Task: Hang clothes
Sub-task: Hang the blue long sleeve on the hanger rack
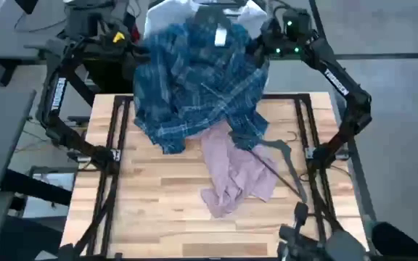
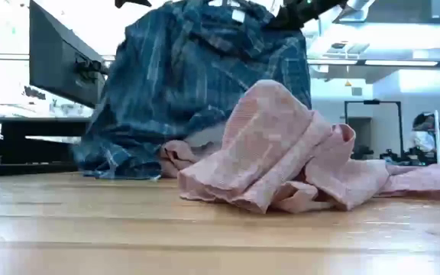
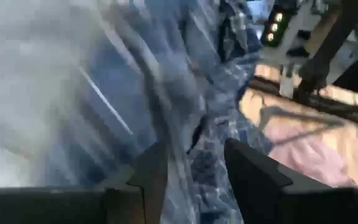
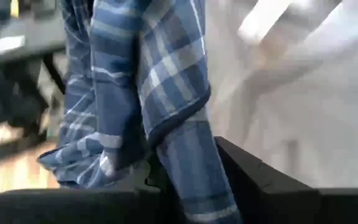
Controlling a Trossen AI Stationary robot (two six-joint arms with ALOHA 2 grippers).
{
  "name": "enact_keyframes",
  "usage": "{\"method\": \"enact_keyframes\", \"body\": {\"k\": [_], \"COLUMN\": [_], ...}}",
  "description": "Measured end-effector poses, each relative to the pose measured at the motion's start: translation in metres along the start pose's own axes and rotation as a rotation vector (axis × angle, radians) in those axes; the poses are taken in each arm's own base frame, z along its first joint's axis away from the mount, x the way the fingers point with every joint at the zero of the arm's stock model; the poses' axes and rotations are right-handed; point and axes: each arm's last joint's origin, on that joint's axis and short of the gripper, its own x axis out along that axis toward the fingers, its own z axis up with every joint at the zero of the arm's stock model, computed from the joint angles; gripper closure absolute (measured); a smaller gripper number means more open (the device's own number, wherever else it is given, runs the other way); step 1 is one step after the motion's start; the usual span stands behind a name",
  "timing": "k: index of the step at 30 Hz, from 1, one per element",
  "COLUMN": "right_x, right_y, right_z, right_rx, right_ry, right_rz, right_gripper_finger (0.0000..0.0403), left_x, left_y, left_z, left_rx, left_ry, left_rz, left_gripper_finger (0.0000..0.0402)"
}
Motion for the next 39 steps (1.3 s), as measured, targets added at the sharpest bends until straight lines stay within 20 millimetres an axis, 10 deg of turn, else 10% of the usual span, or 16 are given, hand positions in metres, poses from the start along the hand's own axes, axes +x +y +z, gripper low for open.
{"method": "enact_keyframes", "body": {"k": [16,32,39], "right_x": [0.065,0.076,0.049], "right_y": [-0.037,-0.063,-0.062], "right_z": [0.009,0.005,0.013], "right_rx": [0.046,-0.008,0.043], "right_ry": [-0.079,0.054,0.099], "right_rz": [-0.03,-0.06,-0.175], "right_gripper_finger": [0.0319,0.032,0.0171], "left_x": [0.0,0.0,0.0], "left_y": [0.0,0.0,0.001], "left_z": [-0.002,-0.002,-0.002], "left_rx": [0.015,0.015,0.025], "left_ry": [0.014,0.014,0.023], "left_rz": [-0.002,0.0,0.028], "left_gripper_finger": [0.026,0.026,0.026]}}
